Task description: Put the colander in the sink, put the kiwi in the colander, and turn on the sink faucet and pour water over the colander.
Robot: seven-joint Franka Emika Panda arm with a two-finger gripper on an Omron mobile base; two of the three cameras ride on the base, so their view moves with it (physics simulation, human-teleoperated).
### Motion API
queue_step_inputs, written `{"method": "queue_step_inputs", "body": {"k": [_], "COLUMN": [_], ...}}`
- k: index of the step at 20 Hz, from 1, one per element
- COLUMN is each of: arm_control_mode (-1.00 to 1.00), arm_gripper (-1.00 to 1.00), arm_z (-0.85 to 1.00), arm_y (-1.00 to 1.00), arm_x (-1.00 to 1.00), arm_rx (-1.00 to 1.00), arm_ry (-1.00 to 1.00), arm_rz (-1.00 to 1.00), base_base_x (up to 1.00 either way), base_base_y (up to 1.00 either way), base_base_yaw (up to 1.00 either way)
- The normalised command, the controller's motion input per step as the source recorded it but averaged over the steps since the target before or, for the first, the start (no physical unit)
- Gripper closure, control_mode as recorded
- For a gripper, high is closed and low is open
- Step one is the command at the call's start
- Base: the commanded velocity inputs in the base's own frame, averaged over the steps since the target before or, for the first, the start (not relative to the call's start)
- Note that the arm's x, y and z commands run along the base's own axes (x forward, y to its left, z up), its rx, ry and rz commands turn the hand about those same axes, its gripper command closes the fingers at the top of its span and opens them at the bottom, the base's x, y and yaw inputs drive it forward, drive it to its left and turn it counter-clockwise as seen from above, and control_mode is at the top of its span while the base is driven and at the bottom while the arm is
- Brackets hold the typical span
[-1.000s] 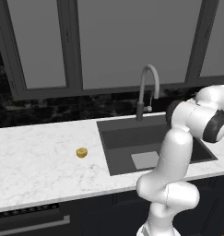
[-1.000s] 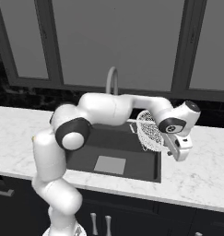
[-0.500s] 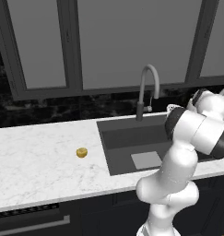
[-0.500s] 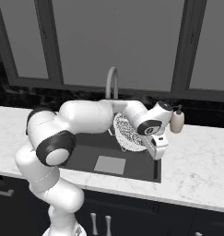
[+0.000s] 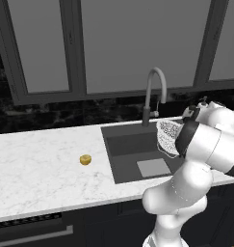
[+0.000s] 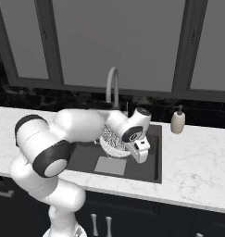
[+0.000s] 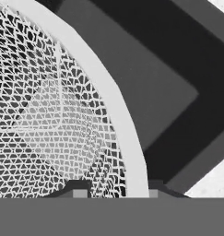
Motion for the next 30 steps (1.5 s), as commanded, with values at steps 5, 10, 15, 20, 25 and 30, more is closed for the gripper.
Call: {"method": "queue_step_inputs", "body": {"k": [5, 10, 15, 20, 25, 30], "arm_control_mode": [-1.0, -1.0, -1.0, -1.0, -1.0, -1.0], "arm_gripper": [1.0, 1.0, 1.0, 1.0, 1.0, 1.0], "arm_z": [-0.41, -0.36, -0.43, -0.44, -0.46, -0.49], "arm_y": [0.15, 0.14, 0.12, 0.08, 0.08, 0.09], "arm_x": [0.27, 0.13, 0.04, 0.17, 0.29, 0.25], "arm_rx": [0.0, 0.0, 0.0, 0.0, 0.0, 0.0], "arm_ry": [0.08, 0.01, 0.01, 0.02, 0.04, 0.05], "arm_rz": [0.06, 0.06, 0.05, 0.02, 0.0, 0.0], "base_base_x": [0.0, 0.0, 0.0, 0.0, 0.0, 0.0], "base_base_y": [0.0, 0.0, 0.0, 0.0, 0.0, 0.0], "base_base_yaw": [0.0, 0.0, 0.0, 0.0, 0.0, 0.0]}}
